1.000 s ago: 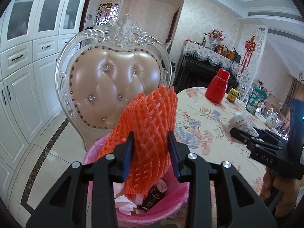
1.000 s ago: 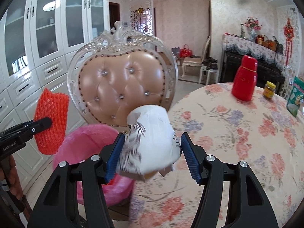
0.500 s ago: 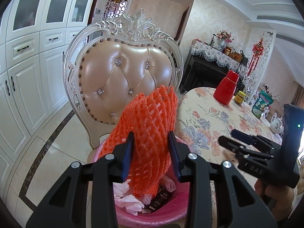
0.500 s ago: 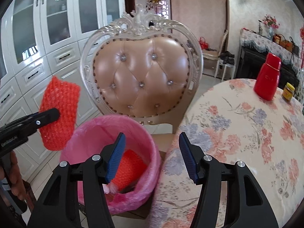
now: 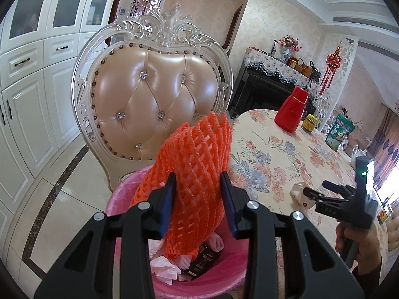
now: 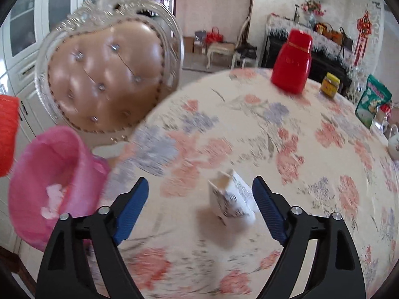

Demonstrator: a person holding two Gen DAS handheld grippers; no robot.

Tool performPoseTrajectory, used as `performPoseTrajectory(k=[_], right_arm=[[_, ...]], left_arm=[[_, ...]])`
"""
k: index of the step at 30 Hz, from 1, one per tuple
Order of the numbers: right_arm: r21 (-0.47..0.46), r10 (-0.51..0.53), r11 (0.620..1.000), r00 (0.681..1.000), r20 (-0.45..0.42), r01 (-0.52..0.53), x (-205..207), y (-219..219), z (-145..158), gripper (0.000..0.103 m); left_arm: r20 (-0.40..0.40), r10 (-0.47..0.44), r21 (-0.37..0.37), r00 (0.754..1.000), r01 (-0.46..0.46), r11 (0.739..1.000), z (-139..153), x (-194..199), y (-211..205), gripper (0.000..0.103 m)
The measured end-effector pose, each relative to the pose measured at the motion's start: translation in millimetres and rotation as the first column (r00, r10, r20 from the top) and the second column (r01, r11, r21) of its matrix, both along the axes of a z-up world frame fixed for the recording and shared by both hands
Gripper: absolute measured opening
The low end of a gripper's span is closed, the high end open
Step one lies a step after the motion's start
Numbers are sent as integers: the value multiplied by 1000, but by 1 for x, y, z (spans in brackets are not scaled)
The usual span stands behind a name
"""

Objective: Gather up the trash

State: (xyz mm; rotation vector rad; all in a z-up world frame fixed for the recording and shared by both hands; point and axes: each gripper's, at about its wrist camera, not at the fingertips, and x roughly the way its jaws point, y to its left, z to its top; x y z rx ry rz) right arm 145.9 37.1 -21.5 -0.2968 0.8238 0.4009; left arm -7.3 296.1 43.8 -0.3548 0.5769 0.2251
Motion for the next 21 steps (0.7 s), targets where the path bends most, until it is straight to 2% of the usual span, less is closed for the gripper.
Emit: performPoseTrajectory(k=[4, 6, 7, 8, 9, 10, 12, 17, 21], right_arm=[[-50, -5, 999, 998, -66, 1, 17, -4, -29, 83], [-59, -23, 998, 998, -59, 19, 19, -8, -33, 83], [-58, -26, 998, 998, -61, 22, 19, -9, -34, 80], [-51, -28, 998, 996, -83, 24, 21, -12, -35, 68], [-45, -33, 999, 994, -104, 29, 23, -13, -36, 53], [-48, -37, 998, 993, -113, 32, 23, -14, -38, 49], [-68, -38, 997, 992, -119, 30, 23, -14, -43, 49], [-30, -20, 999, 993, -117, 16, 18, -17, -40, 49], [6, 1, 1000, 997, -79, 0, 8, -15, -23, 49]], left_arm=[[-4, -7, 2, 1000, 7, 1000, -1, 2, -4, 35], [-6, -6, 4, 1000, 6, 1000, 0, 3, -3, 35], [-7, -4, 6, 1000, 4, 1000, 0, 3, -3, 35], [-8, -2, 7, 1000, 2, 1000, 0, 4, -2, 35], [-10, -2, 6, 1000, 2, 1000, -1, 3, -2, 35], [-12, -2, 5, 1000, 2, 1000, -2, 5, -2, 35], [-17, -8, 3, 1000, 8, 1000, -3, 8, -4, 35], [-23, -16, 2, 1000, 16, 1000, -6, 11, -8, 35], [-23, -19, 4, 1000, 19, 1000, -5, 12, -7, 35]])
